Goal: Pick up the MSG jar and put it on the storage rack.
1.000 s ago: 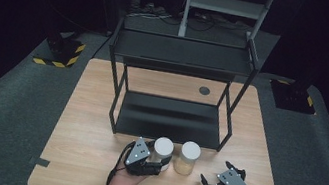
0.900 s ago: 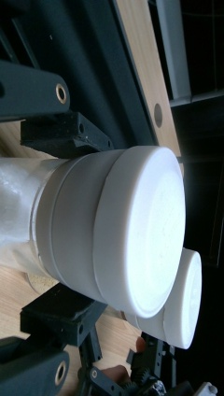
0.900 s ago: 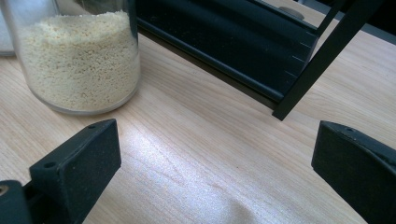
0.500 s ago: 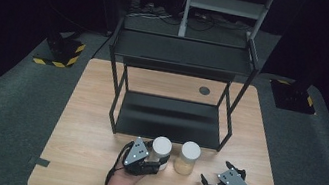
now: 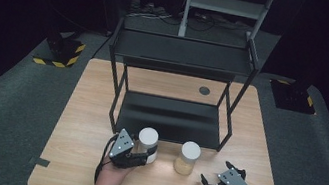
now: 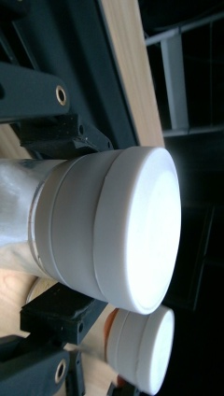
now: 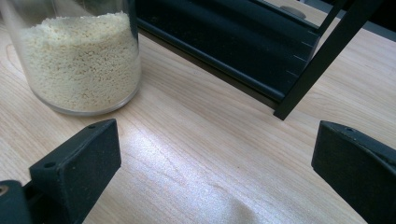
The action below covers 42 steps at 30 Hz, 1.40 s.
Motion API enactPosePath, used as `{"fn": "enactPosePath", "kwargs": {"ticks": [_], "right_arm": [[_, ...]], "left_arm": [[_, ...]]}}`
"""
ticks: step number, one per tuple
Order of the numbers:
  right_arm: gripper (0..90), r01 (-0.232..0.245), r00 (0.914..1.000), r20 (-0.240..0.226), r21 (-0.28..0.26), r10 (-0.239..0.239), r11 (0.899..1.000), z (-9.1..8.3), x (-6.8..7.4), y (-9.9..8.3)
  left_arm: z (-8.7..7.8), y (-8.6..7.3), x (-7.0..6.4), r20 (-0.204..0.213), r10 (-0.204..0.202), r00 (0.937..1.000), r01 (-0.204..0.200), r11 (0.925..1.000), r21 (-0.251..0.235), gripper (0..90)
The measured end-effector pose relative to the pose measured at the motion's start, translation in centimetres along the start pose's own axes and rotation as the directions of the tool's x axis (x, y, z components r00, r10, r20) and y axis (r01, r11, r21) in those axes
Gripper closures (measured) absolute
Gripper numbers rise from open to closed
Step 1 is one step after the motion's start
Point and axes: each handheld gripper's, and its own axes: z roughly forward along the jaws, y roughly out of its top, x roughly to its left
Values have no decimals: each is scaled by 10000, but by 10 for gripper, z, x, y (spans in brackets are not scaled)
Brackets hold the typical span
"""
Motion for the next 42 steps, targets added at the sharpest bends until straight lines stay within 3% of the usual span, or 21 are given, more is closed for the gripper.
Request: {"fn": "enactPosePath", "kwargs": {"ticks": [13, 20, 34, 42], "right_arm": [[3, -36, 10000, -48, 0, 36, 10000, 0, -1, 0], [3, -29, 10000, -45, 1, 29, 10000, 0, -1, 0], [3, -35, 10000, -93, 13, 35, 10000, 0, -2, 0], [3, -67, 9999, -137, -19, 66, 10000, 0, -3, 0]], "left_arm": [[-27, 6, 12, -881, -177, 9960, 140, 9990, -415, 346], [-37, 16, 10, -1167, -205, 9930, 131, 9979, -632, 347], [-41, 44, 9, -1101, -222, 9937, 129, 9963, -849, 347], [-41, 77, 8, -1150, -41, 9934, -98, 9928, -1195, 347]]}}
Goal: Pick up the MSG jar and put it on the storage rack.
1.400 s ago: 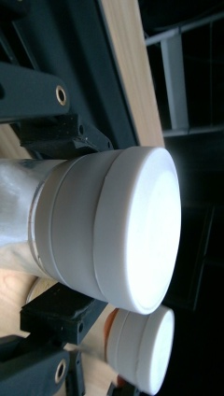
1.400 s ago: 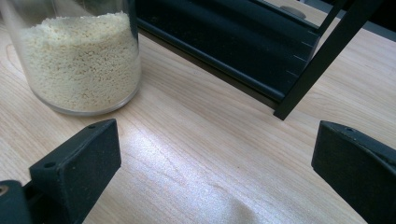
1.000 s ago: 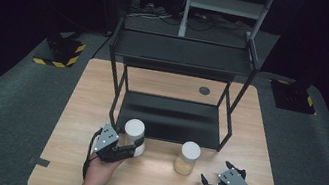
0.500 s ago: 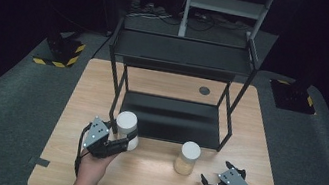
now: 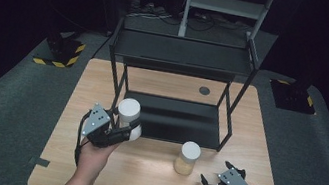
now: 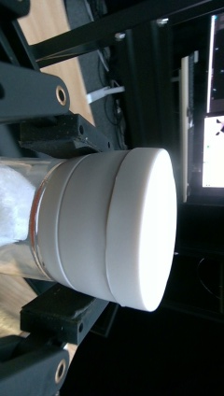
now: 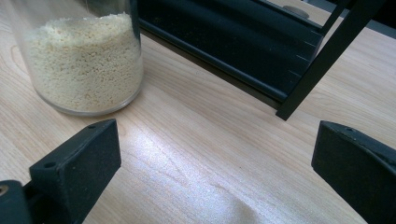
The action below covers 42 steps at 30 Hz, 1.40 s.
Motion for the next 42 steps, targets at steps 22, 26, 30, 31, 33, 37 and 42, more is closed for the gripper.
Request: {"fn": "enactPosePath", "kwargs": {"ticks": [22, 26, 30, 31, 33, 37, 42], "right_arm": [[3, -97, 9999, -106, -19, 96, 10000, 0, -3, -1], [3, -93, 9999, -103, -39, 93, 9999, 0, -3, -1], [3, -97, 9999, -105, -56, 96, 9999, 0, -4, -1], [3, -104, 9999, -103, -55, 104, 9999, 0, -4, -1], [3, -115, 9999, -102, -57, 115, 9999, 0, -4, -1], [3, -151, 9998, -99, -80, 150, 9999, -1, -4, -2], [3, -158, 9998, -101, -86, 157, 9998, -1, -4, -2]], "left_arm": [[10, 55, -1, -65, 221, 9997, -224, 9986, -481, 347], [12, 66, 1, -92, 215, 9997, -220, 9980, -585, 347], [13, 76, 1, -159, 351, 9993, -361, 9973, -645, 347], [14, 79, 2, -166, 335, 9993, -345, 9972, -663, 346], [15, 83, 3, -161, 276, 9995, -286, 9970, -720, 346], [17, 96, 5, -98, 140, 9999, -149, 9959, -887, 346], [19, 108, 3, -200, 271, 9994, -291, 9939, -1068, 347]]}}
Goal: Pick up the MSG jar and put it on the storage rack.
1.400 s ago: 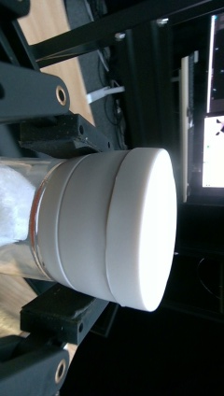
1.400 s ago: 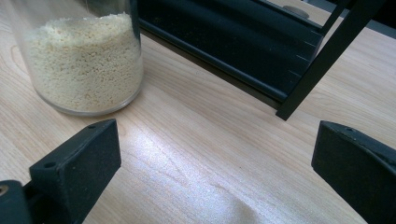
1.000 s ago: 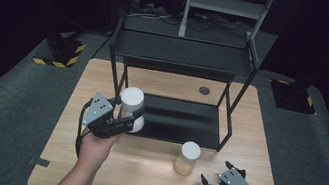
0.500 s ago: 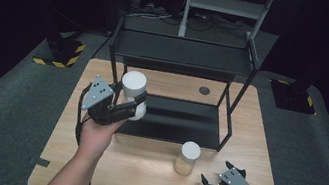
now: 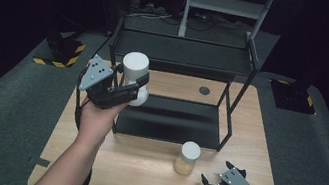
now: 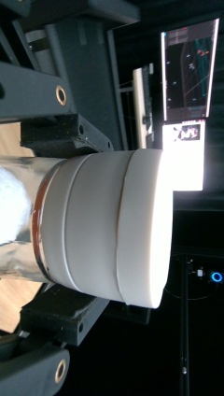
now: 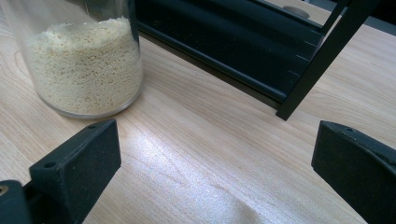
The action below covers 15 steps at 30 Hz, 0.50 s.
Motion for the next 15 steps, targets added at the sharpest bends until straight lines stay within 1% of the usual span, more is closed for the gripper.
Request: {"fn": "enactPosePath", "kwargs": {"ticks": [2, 4, 8, 12, 13, 14, 15], "right_arm": [[3, -22, 10000, 2, -9, 22, 10000, 0, 0, 0], [3, -46, 10000, -5, -18, 46, 10000, 0, 0, 0], [3, -67, 10000, -14, -28, 67, 10000, 0, -1, -1], [3, -99, 9999, -24, -42, 99, 9999, 0, -1, -1], [3, -108, 9999, -24, -39, 108, 9999, 0, -1, -1], [3, -116, 9999, -26, -44, 116, 9999, -1, -1, -1], [3, -116, 9999, -26, -44, 116, 9999, -1, -1, -1]], "left_arm": [[3, 7, -1, -55, 105, 9999, -105, 9999, -82, 346], [6, 13, -1, -90, 127, 9999, -128, 9998, -148, 346], [12, 22, -1, -173, 104, 9998, -108, 9997, -241, 346], [19, 30, -2, -247, 232, 9994, -239, 9994, -264, 346], [21, 31, -2, -256, 222, 9994, -230, 9993, -302, 346], [24, 34, -1, -260, 95, 9996, -105, 9991, -409, 346], [24, 34, -1, -260, 95, 9996, -105, 9991, -409, 346]]}}
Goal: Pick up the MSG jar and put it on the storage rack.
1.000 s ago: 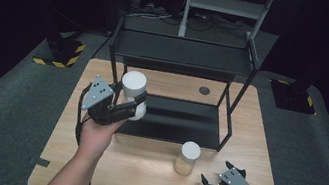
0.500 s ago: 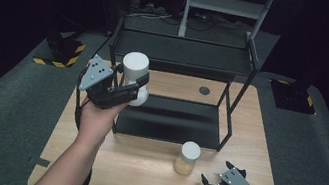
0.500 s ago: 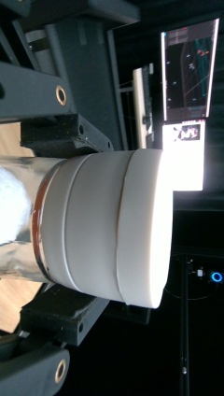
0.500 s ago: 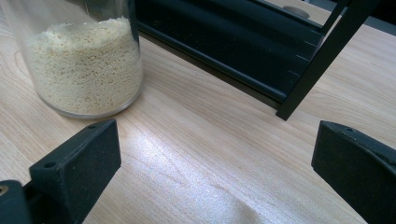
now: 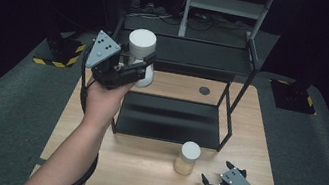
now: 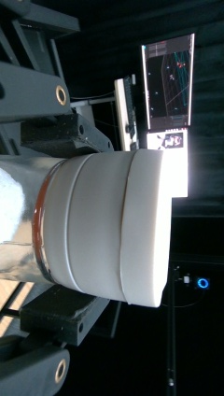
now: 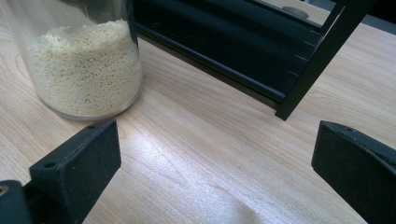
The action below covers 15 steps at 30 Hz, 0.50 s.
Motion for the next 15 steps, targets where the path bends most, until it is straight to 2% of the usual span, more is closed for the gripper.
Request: {"fn": "enactPosePath", "kwargs": {"ticks": [11, 15], "right_arm": [[3, -28, 10000, -8, -51, 27, 10000, 0, 0, -1], [3, -78, 10000, -30, -78, 78, 9999, -1, -1, -1]], "left_arm": [[24, 14, -1, -312, 66, 9995, -66, 10000, -9, 346], [34, 17, 2, -414, -118, 9991, 117, 9999, -16, 346]]}}
